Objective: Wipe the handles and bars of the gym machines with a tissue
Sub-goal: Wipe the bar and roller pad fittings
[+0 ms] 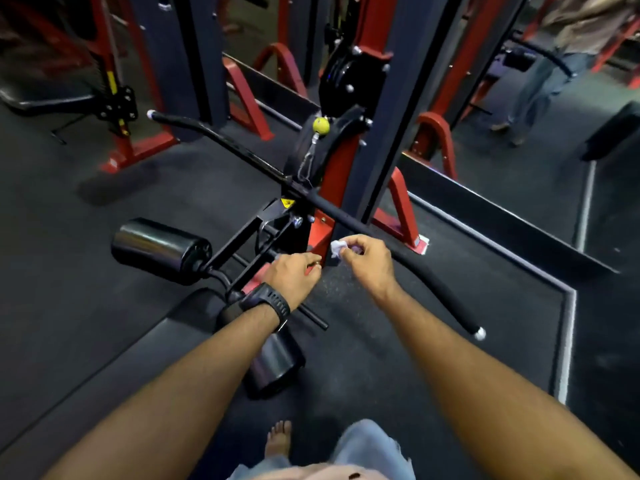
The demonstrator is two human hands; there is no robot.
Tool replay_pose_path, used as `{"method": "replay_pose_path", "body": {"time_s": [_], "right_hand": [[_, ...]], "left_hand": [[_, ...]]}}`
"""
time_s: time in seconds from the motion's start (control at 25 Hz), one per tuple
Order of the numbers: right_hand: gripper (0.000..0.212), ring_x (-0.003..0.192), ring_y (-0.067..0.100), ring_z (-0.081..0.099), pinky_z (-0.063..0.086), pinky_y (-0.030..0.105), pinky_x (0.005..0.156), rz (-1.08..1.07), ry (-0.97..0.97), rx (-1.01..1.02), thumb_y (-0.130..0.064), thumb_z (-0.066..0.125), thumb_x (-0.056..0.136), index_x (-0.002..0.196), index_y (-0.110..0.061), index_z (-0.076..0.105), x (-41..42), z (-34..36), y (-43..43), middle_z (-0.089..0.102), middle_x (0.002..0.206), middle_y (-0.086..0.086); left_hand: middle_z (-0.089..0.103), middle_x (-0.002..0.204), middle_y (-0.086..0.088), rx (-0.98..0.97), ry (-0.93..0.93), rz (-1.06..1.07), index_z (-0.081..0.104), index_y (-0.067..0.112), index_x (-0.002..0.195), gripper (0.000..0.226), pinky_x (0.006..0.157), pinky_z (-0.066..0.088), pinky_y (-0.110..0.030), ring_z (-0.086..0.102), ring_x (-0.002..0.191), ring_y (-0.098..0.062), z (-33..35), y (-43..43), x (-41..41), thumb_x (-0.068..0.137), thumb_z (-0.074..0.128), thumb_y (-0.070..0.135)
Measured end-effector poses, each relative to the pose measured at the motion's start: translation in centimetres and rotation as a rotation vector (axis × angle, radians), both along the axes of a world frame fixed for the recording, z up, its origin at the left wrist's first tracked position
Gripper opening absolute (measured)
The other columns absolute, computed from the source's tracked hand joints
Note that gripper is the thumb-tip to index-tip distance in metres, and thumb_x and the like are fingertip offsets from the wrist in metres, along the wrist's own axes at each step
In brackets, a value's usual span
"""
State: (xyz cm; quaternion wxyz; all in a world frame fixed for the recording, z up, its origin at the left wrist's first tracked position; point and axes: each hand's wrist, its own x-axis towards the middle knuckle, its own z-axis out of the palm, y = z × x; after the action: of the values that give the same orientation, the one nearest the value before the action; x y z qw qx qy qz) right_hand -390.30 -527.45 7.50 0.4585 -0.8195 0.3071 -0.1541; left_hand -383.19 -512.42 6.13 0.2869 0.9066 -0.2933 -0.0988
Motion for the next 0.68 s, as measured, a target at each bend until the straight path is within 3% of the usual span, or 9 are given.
{"method": "replay_pose_path", "body": {"time_s": [0.16,0.28,0.44,0.56,0.68], "right_hand": [[0.005,0.075,0.001,0.062,0.046,0.017,0.071,0.173,0.016,-0.129,-0.018,0.069,0.087,0.088,-0.02,0.074,8.4,-2.4,-7.5,0.072,0.086,-0.003],[0.005,0.081,-0.001,0.06,0.044,0.011,0.077,0.321,-0.025,-0.204,-0.018,0.068,0.089,0.091,-0.019,0.073,14.6,-4.2,-11.9,0.069,0.093,-0.004],[0.008,0.091,0.009,0.062,0.049,0.023,0.085,0.426,-0.076,-0.265,-0.011,0.067,0.09,0.093,-0.013,0.074,19.2,-7.0,-14.5,0.069,0.096,-0.002],[0.01,0.093,0.008,0.061,0.048,0.021,0.085,0.49,-0.073,-0.259,-0.011,0.065,0.092,0.098,-0.013,0.072,21.5,-9.2,-15.1,0.067,0.099,-0.001],[0.01,0.093,0.012,0.061,0.047,0.024,0.082,0.547,-0.039,-0.306,-0.016,0.063,0.095,0.1,-0.012,0.07,22.4,-9.5,-14.9,0.067,0.097,0.001]], "left_hand": [[0.07,0.12,0.003,-0.004,-0.057,0.048,0.067,0.03,0.125,0.034,0.091,0.049,-0.033,0.063,0.112,-0.022,-2.5,-5.7,6.9,0.095,0.053,0.035],[0.066,0.129,-0.002,-0.026,-0.152,0.078,0.066,0.019,0.128,0.041,0.103,0.046,-0.036,0.059,0.122,-0.022,-5.4,-8.9,12.6,0.094,0.048,0.034],[0.067,0.122,-0.019,0.004,-0.412,-0.069,0.068,0.0,0.119,0.034,0.098,0.051,-0.044,0.064,0.112,-0.036,-9.0,-11.1,17.5,0.086,0.07,0.007],[0.064,0.124,-0.022,0.034,-0.653,-0.27,0.066,-0.003,0.119,0.033,0.099,0.047,-0.042,0.062,0.115,-0.038,-10.6,-11.5,20.8,0.091,0.057,0.013],[0.059,0.134,-0.019,0.028,-0.79,-0.366,0.062,-0.001,0.127,0.038,0.099,0.049,-0.045,0.056,0.125,-0.034,-11.5,-11.2,24.3,0.09,0.065,0.002]]}}
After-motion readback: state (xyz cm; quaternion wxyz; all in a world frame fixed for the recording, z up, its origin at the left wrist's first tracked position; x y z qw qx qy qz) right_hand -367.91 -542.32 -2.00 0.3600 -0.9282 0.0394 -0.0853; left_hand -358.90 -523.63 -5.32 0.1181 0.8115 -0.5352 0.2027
